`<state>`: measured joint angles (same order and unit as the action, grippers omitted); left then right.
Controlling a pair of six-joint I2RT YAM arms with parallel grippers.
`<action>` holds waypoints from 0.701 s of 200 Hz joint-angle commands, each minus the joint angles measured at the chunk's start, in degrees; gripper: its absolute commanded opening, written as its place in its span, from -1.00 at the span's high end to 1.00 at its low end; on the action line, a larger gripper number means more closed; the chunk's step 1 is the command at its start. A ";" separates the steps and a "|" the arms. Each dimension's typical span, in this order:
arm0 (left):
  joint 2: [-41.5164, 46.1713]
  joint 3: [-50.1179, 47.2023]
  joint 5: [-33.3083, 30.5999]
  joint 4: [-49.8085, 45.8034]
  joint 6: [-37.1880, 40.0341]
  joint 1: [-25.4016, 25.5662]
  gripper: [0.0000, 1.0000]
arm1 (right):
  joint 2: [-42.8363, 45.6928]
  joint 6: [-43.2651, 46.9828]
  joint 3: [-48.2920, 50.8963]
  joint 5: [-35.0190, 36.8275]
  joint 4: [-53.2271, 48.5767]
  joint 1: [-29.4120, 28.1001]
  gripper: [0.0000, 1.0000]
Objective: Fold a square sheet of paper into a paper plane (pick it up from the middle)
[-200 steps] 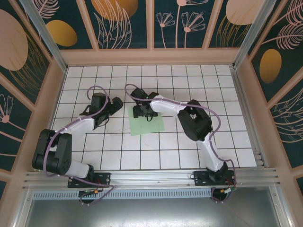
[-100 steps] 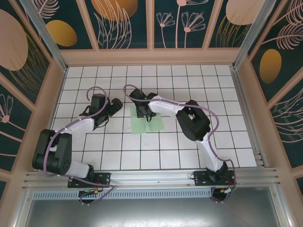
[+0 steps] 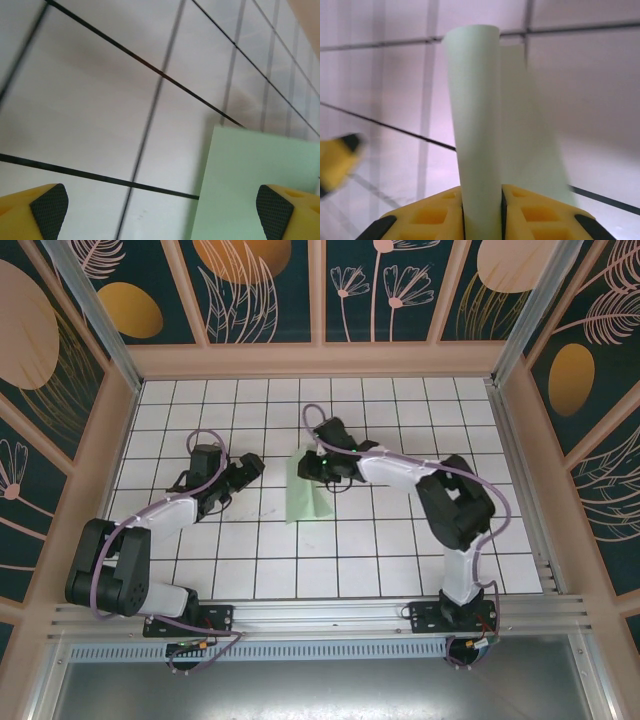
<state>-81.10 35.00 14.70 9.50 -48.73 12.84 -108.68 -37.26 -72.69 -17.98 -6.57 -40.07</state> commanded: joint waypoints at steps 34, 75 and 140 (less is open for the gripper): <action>2.29 -3.24 16.22 14.38 -3.41 -0.41 -0.95 | 4.91 -10.04 11.41 -21.07 25.34 5.73 0.46; -0.23 -5.61 23.46 23.89 -7.79 -0.43 -0.83 | 2.88 -10.89 14.93 -22.75 27.54 7.77 0.41; -7.60 -5.71 30.44 30.59 -9.79 0.90 -0.47 | 1.00 -16.34 18.68 -27.48 36.32 8.42 0.37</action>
<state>-86.28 29.12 40.40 34.52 -57.60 12.91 -106.61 -50.61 -55.48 -41.80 23.16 -31.86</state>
